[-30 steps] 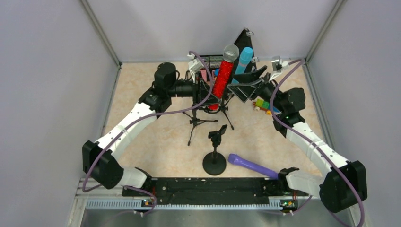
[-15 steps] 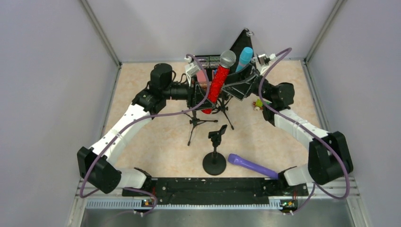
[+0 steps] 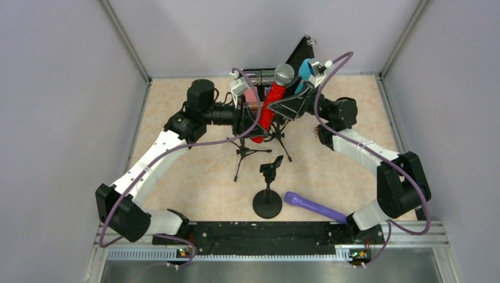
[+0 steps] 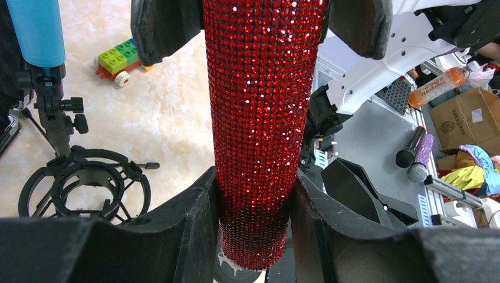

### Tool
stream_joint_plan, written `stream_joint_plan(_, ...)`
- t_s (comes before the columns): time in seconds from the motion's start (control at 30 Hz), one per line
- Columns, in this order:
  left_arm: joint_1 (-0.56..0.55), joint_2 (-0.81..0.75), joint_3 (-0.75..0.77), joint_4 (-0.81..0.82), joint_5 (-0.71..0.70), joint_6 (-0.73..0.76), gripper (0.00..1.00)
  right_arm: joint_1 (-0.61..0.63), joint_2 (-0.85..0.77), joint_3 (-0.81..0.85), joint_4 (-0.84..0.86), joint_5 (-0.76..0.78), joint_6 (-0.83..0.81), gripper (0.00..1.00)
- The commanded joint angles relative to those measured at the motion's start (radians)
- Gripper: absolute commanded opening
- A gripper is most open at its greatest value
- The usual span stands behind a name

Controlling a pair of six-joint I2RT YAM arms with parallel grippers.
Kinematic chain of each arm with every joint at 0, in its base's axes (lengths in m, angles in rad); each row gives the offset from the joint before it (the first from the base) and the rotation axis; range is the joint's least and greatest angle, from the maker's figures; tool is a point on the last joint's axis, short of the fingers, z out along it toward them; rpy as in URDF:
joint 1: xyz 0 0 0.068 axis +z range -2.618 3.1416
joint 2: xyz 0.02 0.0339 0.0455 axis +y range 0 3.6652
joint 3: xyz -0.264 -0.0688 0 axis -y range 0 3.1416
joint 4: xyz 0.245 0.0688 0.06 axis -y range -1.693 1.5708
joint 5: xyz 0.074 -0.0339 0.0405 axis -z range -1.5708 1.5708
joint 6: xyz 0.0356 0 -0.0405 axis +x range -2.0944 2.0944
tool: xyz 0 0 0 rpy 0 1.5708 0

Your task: Attach the microphones to the stand

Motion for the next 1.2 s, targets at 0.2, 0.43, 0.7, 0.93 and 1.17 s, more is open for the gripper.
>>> stream_joint_plan(0.2,0.004,-0.033,0.001,-0.008,0.015,0.046,0.00,0.025,-0.013,0.074,-0.072,-0.039,-0.045,0.26)
stream_joint_plan(0.43,0.005,-0.034,-0.003,-0.023,-0.002,0.062,0.13,0.028,-0.030,0.059,-0.129,-0.026,-0.093,0.00)
stream_joint_plan(0.7,0.017,-0.036,-0.030,0.038,-0.043,0.024,0.85,0.027,-0.114,0.024,-0.325,0.044,-0.265,0.00)
stream_joint_plan(0.93,0.094,-0.041,-0.107,0.223,-0.049,-0.148,0.93,0.028,-0.229,-0.032,-0.563,0.236,-0.468,0.00)
stream_joint_plan(1.17,0.207,-0.081,-0.245,0.526,-0.034,-0.377,0.93,0.027,-0.304,-0.052,-0.693,0.346,-0.595,0.00)
